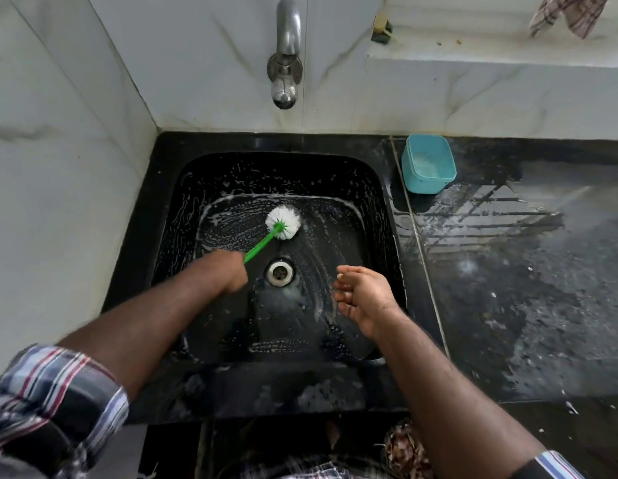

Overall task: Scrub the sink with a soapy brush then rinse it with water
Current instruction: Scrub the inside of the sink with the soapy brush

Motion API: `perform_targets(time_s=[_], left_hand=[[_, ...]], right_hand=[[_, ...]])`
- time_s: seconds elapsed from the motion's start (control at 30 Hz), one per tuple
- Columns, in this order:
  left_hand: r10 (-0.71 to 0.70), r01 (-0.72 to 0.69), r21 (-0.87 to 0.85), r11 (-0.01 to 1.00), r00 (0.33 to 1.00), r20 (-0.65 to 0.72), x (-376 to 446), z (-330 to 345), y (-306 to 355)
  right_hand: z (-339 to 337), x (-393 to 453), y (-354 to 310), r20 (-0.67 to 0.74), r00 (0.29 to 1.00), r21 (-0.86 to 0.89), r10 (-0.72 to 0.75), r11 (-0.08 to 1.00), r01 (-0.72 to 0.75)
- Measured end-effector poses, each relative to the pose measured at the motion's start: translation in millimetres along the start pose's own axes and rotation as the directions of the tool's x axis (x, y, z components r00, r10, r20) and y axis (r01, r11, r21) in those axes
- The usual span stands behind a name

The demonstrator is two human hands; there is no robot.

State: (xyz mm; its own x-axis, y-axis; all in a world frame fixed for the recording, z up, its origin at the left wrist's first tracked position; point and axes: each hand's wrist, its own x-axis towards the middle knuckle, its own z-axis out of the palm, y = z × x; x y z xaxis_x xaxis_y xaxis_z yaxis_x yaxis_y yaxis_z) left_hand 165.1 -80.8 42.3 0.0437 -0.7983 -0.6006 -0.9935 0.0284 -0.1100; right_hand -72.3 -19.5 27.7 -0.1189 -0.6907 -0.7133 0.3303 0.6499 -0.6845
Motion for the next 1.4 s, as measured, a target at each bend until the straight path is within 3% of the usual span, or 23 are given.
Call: perform_targets(time_s=[0.13,0.2,0.27,0.4,0.47,0.57,0.63,0.7,0.77,0.9,1.13,1.27,1.33,1.4], left_hand=[[0.23,-0.263,0.115,0.958,0.943,0.242,-65.1,19.6,39.7],[0.322,-0.36,0.091,0.928,0.902,0.286,-100.6,31.2,53.6],[0.319,-0.333,0.039,0.942,0.925,0.205,-90.6,32.0,58.7],[0.136,-0.13,-0.126,0.984,0.99,0.042,-22.6,14.2,69.6],[0.148,-0.142,-0.198,0.97,0.989,0.013,2.3,8.4,86.5],[0.274,-0.261,-0.139,0.955,0.958,0.083,-7.9,11.0,111.7],[0.375,-0.376,-0.035,0.926,0.905,0.203,-34.0,18.6,104.1],[0.418,-0.431,-0.037,0.902,0.846,0.33,-57.7,20.1,79.0],[0.418,-0.404,-0.121,0.907,0.823,0.385,-67.7,12.6,59.2],[0.386,-0.336,-0.206,0.919,0.875,0.291,-46.1,3.9,74.9],[0.425,-0.341,-0.313,0.887,0.866,0.262,-12.7,-20.9,79.9],[0.433,-0.21,-0.58,0.787,0.858,0.276,-42.6,40.4,58.5],[0.375,-0.101,-0.709,0.698,0.895,0.242,-60.4,66.8,60.1],[0.315,-0.128,-0.709,0.694,0.939,0.139,-52.1,65.0,80.6]], right_hand=[[-1.0,-2.3,2.8,-0.009,1.0,-0.003,-0.008,1.0,0.008],[-2.1,-3.9,0.9,-0.012,1.0,0.0,-0.017,1.0,0.017],[-4.4,-5.4,-0.1,-0.014,1.0,0.0,-0.021,1.0,0.021],[-10.6,-7.2,2.8,-0.034,0.999,0.003,-0.019,1.0,0.019],[-13.7,-8.2,5.6,-0.041,0.999,0.006,-0.017,1.0,0.018],[-15.7,-9.0,9.2,-0.037,0.999,0.002,-0.014,1.0,0.014],[-14.8,-9.1,9.1,-0.027,1.0,0.01,-0.009,1.0,0.009],[-14.2,-8.7,6.6,-0.017,1.0,0.012,-0.011,1.0,0.011],[-13.3,-8.0,4.8,-0.009,1.0,0.005,-0.011,1.0,0.011],[-11.6,-6.7,2.3,-0.011,1.0,-0.013,-0.01,1.0,0.01],[8.9,-13.1,5.4,0.009,1.0,-0.015,0.016,1.0,-0.016],[0.0,-20.0,-3.2,0.026,0.999,0.014,-0.044,0.999,0.044],[-10.7,-21.7,-6.3,0.008,0.998,0.03,-0.059,0.998,0.059],[-20.1,-22.5,-5.0,-0.017,0.998,0.035,-0.054,0.998,0.054]])
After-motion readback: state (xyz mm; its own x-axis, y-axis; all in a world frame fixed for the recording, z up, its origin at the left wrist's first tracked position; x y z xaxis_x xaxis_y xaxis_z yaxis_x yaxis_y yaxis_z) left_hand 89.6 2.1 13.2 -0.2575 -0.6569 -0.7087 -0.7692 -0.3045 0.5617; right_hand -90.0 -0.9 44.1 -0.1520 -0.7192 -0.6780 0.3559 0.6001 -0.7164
